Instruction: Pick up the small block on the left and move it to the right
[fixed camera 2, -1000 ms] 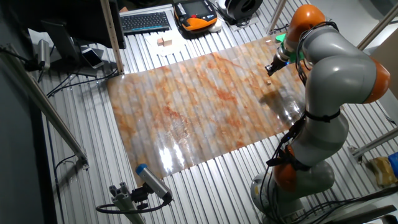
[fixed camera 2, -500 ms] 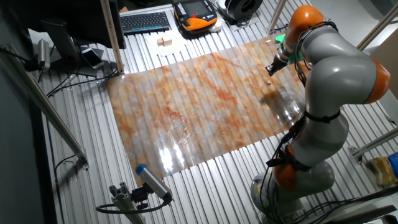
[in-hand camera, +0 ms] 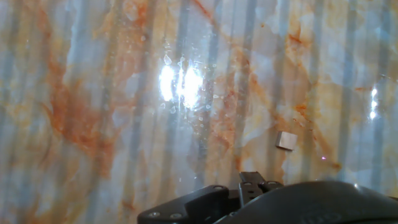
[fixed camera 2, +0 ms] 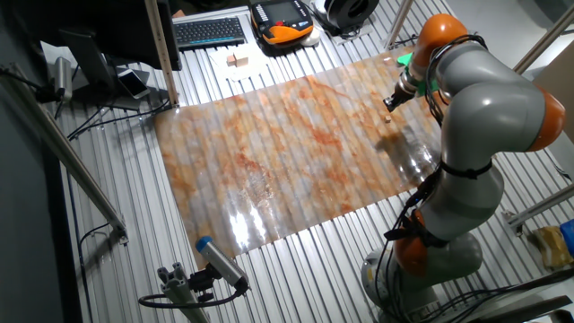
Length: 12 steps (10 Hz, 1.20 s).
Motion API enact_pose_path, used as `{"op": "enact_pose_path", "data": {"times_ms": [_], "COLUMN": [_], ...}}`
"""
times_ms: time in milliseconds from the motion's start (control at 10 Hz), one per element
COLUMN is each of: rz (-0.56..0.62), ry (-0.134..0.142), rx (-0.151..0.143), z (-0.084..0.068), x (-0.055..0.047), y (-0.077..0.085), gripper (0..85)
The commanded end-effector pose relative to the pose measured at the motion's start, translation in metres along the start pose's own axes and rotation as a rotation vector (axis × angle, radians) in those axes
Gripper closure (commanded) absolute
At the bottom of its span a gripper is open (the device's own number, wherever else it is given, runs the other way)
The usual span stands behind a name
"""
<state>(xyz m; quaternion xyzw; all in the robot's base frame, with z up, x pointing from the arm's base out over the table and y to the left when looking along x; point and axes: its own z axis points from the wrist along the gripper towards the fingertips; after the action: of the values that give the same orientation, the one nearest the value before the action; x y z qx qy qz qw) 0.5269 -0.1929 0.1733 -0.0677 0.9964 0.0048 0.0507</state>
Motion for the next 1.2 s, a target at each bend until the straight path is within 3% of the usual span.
{"op": "enact_pose_path", "data": {"times_ms": [0,800,1100], "rz": [0.0,0.023,0.041], "ry": [-0.004,0.002,0.008], "rx": [0.0,0.004,0.036], "z": [0.002,0.0053,0.0049], "x": [0.0017,0.0054,0.0054], "y": [0.0,-0.0003,-0.0003], "gripper": [85.0,85.0,85.0]}}
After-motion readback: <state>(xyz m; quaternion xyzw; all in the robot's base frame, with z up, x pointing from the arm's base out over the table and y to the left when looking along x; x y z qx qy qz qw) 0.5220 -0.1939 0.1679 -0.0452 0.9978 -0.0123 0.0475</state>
